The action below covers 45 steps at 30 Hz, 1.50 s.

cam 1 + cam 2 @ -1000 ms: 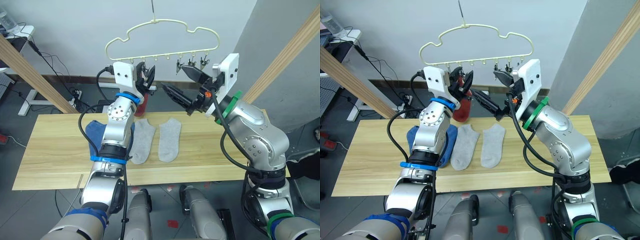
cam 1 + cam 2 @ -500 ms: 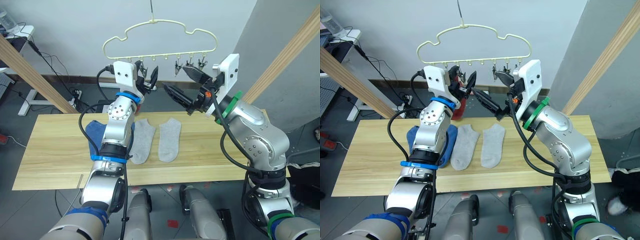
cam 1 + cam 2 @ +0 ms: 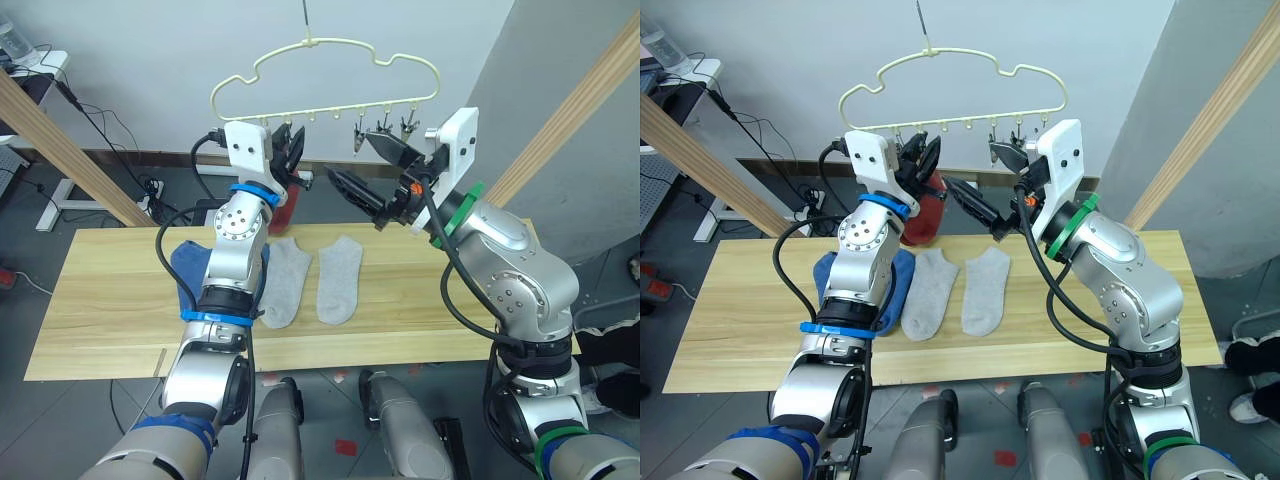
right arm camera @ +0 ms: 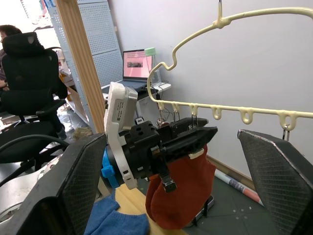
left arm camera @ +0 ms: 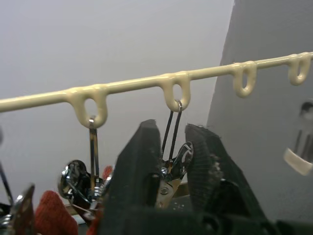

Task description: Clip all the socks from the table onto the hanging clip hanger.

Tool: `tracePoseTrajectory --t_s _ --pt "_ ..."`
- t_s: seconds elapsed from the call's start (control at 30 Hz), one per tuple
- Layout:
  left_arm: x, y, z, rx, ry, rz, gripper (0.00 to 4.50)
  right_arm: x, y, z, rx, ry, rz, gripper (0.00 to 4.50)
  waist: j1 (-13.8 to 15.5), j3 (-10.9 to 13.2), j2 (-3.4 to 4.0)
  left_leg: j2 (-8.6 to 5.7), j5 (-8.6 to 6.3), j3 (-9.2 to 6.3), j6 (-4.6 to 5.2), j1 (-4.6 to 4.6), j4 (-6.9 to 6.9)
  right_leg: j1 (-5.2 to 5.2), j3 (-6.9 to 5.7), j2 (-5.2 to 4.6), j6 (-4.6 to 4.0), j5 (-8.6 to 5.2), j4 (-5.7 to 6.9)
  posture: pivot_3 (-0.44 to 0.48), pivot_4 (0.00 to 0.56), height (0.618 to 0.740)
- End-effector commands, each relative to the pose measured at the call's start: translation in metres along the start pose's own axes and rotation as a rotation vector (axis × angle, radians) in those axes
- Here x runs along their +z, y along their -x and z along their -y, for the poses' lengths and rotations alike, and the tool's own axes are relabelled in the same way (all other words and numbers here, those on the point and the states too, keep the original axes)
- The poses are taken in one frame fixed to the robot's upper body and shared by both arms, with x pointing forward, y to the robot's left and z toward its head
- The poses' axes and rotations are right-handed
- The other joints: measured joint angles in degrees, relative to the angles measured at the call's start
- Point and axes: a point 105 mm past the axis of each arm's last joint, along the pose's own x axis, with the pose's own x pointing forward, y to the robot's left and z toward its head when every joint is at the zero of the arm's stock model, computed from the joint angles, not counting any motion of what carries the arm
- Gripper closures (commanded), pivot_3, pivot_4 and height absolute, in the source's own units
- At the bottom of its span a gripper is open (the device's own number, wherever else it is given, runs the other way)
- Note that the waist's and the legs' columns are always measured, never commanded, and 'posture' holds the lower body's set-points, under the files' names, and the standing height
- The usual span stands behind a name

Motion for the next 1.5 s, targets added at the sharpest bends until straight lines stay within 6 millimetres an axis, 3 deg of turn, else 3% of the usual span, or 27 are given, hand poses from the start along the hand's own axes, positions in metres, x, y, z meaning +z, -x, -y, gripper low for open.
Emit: tracePoseTrajectory --t_s 0.03,0.13,0.27,0.37,0.43,0.53,0.67,0.87,1.07,1.3,1.5 --pt "0.019 -0.001 -0.001 -0.006 -0.038 0.07 4.31 0.009 0.002 -0.005 0.018 0.011 0.035 0.0 0.0 0.0 0.0 0.0 0.0 0.0 0.0 0.0 0.0 0.0 0.0 0.0 0.0 0.0 0.0 -0.069 0.304 0.74" --pt "0.019 0.0 -0.002 -0.005 -0.046 0.065 4.33 0.006 0.002 -0.005 0.018 0.008 0.025 0.0 0.01 0.0 0.0 0.0 0.0 0.0 0.0 0.0 0.0 0.0 0.0 0.0 0.0 0.0 0.0 -0.065 0.302 0.74" --pt "0.017 0.002 -0.002 -0.025 -0.047 0.042 4.33 -0.012 0.003 0.002 -0.017 0.025 -0.072 0.0 0.01 0.0 0.0 0.0 0.0 0.0 0.0 0.0 -0.01 0.0 0.0 0.0 0.0 0.0 -0.01 -0.062 0.3 0.74" --pt "0.01 0.006 0.001 -0.08 0.013 -0.056 4.33 -0.089 0.018 0.014 -0.026 0.075 -0.397 0.0 0.01 -0.09 -0.1 -0.01 0.0 0.0 0.0 0.0 -0.01 0.01 0.0 -0.01 0.0 0.0 -0.03 -0.056 0.296 0.74" --pt "0.009 0.009 0.002 -0.114 0.031 -0.101 4.33 -0.112 0.022 0.014 -0.004 0.071 -0.471 0.0 0.07 -0.1 -0.12 0.0 0.0 -0.01 0.0 0.0 0.0 0.02 -0.02 -0.01 0.0 0.0 -0.06 -0.05 0.298 0.74" --pt "0.016 0.014 0.006 -0.21 0.093 -0.191 4.33 -0.143 0.007 0.02 0.007 0.055 -0.535 0.0 -0.59 -0.1 -0.13 0.01 0.0 0.09 0.0 0.01 0.0 -0.05 0.07 0.0 0.0 0.0 0.01 -0.041 0.299 0.74" --pt "0.022 0.022 0.005 -0.28 0.15 -0.276 4.33 -0.17 -0.009 0.03 0.007 0.072 -0.613 0.0 -1.31 -0.1 -0.13 0.09 0.01 0.01 -0.01 0.12 0.02 -0.03 0.05 0.11 -0.01 0.02 0.14 -0.037 0.304 0.74" --pt "0.028 0.025 0.0 -0.274 0.168 -0.32 4.33 -0.192 -0.025 0.038 -0.002 0.104 -0.664 0.0 -0.93 -0.1 -0.13 0.09 0.0 -0.01 0.0 0.05 -0.06 -0.02 0.02 0.09 -0.02 0.01 -0.02 -0.02 0.31 0.74" --pt "0.028 0.031 0.009 -0.296 0.195 -0.336 4.33 -0.231 -0.013 0.036 0.017 0.108 -0.834 0.0 0.0 -0.1 -0.13 0.06 0.0 0.06 -0.01 0.02 -0.09 -0.02 0.04 0.01 -0.02 0.02 -0.14 -0.009 0.312 0.74" --pt "0.026 0.036 0.009 -0.299 0.194 -0.352 4.33 -0.243 -0.004 0.035 0.035 0.108 -0.876 0.0 0.02 -0.11 -0.13 0.05 0.0 0.05 -0.01 0.12 -0.06 0.03 0.05 0.02 -0.02 0.02 0.01 0.005 0.318 0.74" --pt "0.02 0.045 0.004 -0.302 0.259 -0.411 4.33 -0.237 0.0 0.034 0.1 0.167 -0.802 1.96 0.02 -0.11 -0.13 0.05 0.0 0.05 -0.01 0.16 -0.07 0.02 0.06 0.03 -0.02 0.02 0.07 0.012 0.323 0.74"
